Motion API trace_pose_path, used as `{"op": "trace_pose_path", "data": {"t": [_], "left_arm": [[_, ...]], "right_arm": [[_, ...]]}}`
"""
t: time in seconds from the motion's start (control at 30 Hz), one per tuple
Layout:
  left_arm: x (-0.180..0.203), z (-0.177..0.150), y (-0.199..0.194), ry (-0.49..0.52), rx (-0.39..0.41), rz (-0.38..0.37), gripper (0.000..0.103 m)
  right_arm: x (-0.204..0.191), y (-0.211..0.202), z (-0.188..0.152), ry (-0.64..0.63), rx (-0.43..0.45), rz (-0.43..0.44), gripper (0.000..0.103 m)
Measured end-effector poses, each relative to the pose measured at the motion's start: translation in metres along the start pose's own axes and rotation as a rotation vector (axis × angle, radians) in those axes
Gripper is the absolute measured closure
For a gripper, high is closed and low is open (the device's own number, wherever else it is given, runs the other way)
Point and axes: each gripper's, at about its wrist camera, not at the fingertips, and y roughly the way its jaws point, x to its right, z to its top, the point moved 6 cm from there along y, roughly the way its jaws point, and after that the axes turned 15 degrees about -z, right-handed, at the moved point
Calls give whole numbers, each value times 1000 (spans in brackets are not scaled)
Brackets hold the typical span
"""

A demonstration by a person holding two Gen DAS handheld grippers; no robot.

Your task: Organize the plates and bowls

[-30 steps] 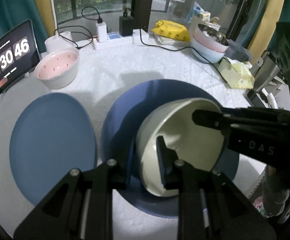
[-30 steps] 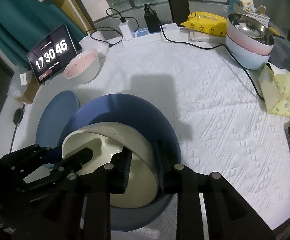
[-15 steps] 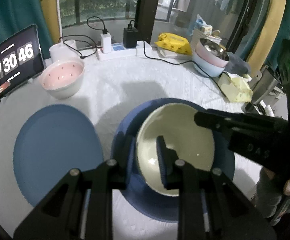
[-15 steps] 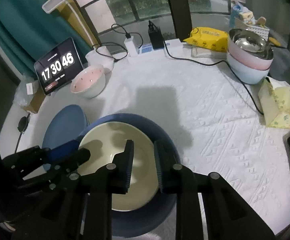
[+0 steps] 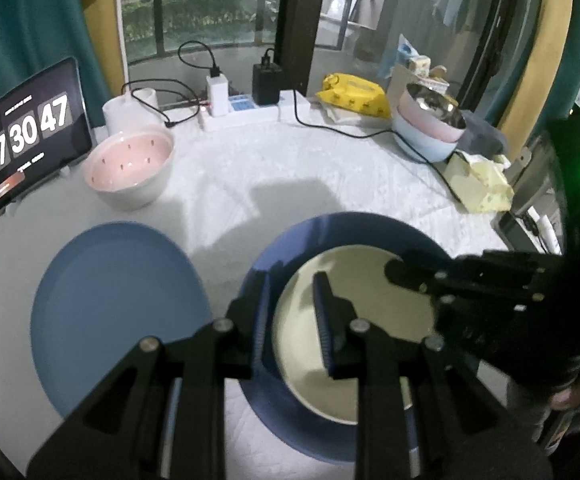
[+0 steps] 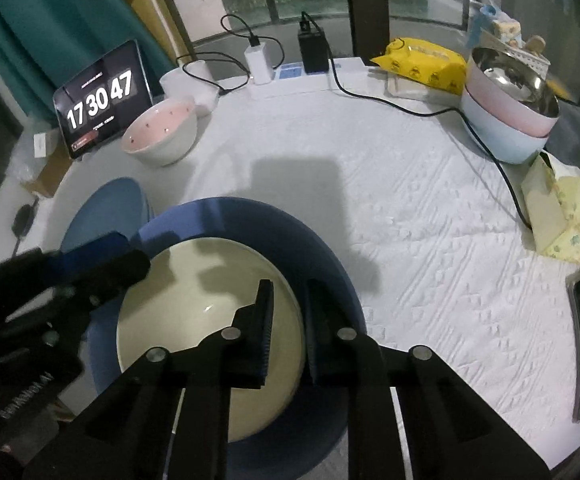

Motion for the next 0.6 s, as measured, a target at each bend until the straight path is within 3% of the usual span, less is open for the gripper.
{"op": "trace_pose_path", "data": {"t": [0.17, 0.6], "left_arm": [[-3, -1, 0, -7, -3, -3, 79], [-11, 12, -35, -1, 89, 0, 76]], "right_arm": [[2, -12, 6, 14, 22, 7, 87], [-22, -45, 27, -14, 96, 14, 83]]}}
